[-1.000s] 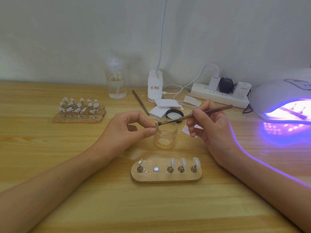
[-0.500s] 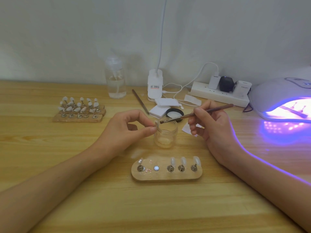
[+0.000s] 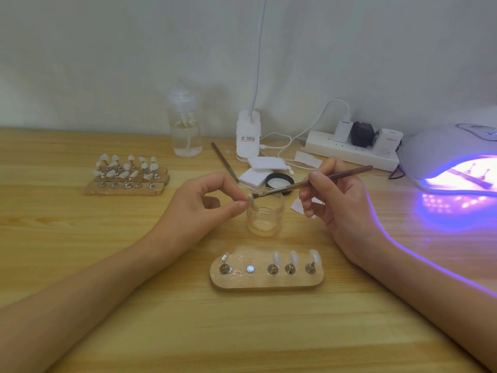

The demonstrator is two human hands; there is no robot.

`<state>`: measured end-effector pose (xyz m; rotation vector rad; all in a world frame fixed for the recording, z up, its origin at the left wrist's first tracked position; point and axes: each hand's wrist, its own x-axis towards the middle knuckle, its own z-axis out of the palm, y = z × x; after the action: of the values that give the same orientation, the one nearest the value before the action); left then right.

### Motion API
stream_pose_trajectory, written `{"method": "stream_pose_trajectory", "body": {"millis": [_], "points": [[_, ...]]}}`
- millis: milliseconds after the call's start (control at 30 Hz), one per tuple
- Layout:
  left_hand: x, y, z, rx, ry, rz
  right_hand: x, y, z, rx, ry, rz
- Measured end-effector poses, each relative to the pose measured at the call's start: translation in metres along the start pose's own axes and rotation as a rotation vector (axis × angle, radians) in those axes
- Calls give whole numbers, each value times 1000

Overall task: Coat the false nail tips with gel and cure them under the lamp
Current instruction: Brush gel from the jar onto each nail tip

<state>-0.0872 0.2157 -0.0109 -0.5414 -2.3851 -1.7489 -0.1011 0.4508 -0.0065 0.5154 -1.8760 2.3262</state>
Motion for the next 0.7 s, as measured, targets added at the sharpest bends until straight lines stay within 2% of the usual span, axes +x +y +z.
{"method": "stream_pose_trajectory", "body": {"millis": [167, 700], "points": [[0, -1, 1, 33, -7, 49, 0, 0, 0, -29, 45, 11], [2, -4, 1, 71, 9, 120, -1, 0, 2, -33, 6, -13]]}}
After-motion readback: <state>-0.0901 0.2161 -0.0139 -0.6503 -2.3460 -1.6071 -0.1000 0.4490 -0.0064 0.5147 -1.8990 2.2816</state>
